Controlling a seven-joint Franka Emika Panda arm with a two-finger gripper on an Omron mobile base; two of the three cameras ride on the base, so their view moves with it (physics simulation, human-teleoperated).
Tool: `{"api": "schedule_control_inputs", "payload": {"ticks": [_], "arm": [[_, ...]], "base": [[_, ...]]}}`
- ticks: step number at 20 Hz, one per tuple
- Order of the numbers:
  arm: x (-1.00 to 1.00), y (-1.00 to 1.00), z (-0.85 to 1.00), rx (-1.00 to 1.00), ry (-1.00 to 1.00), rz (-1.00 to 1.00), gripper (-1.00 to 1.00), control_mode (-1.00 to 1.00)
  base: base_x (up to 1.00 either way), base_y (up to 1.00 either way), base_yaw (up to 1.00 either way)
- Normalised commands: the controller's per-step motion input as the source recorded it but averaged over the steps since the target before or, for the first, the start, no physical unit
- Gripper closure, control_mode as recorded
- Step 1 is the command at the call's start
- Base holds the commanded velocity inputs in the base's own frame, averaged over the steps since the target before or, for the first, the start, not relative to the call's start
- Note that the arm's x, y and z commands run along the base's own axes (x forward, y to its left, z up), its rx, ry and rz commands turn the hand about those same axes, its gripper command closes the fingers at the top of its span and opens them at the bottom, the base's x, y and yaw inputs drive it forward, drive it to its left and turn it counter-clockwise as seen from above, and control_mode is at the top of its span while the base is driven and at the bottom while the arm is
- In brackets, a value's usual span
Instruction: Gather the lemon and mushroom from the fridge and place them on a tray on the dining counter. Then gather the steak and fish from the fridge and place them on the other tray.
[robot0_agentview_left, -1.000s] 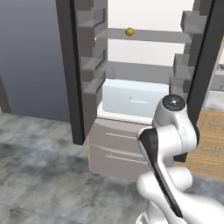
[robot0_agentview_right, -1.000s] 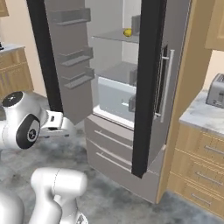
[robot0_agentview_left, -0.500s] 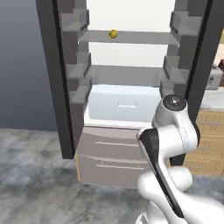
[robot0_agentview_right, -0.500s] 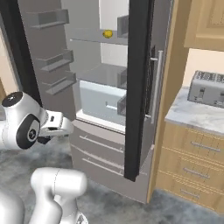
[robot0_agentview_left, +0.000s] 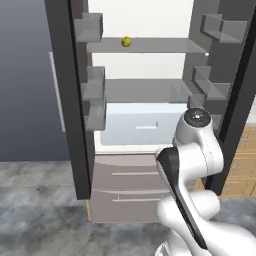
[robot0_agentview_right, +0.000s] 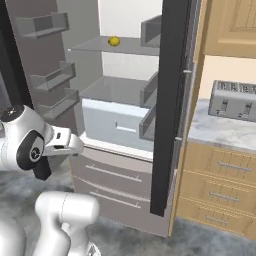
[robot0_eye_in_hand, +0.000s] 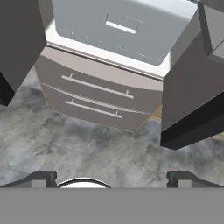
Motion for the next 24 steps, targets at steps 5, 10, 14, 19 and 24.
{"api": "schedule_control_inputs", "payload": {"ticks": [5,10,14,19,24], "arm": [[0.0,0.0,0.0,0.0,0.0,0.0,-1.0,1.0],[0.0,0.0,0.0,0.0,0.0,0.0,-1.0,1.0],[0.0,0.0,0.0,0.0,0.0,0.0,-1.0,1.0],[0.0,0.0,0.0,0.0,0.0,0.0,-1.0,1.0],[0.0,0.0,0.0,0.0,0.0,0.0,-1.0,1.0]], "base": [[0.46,0.12,-0.21],[0.52,0.25,-0.23],[0.56,0.36,-0.23],[0.53,0.36,-0.22],[0.55,0.12,-0.14]]}}
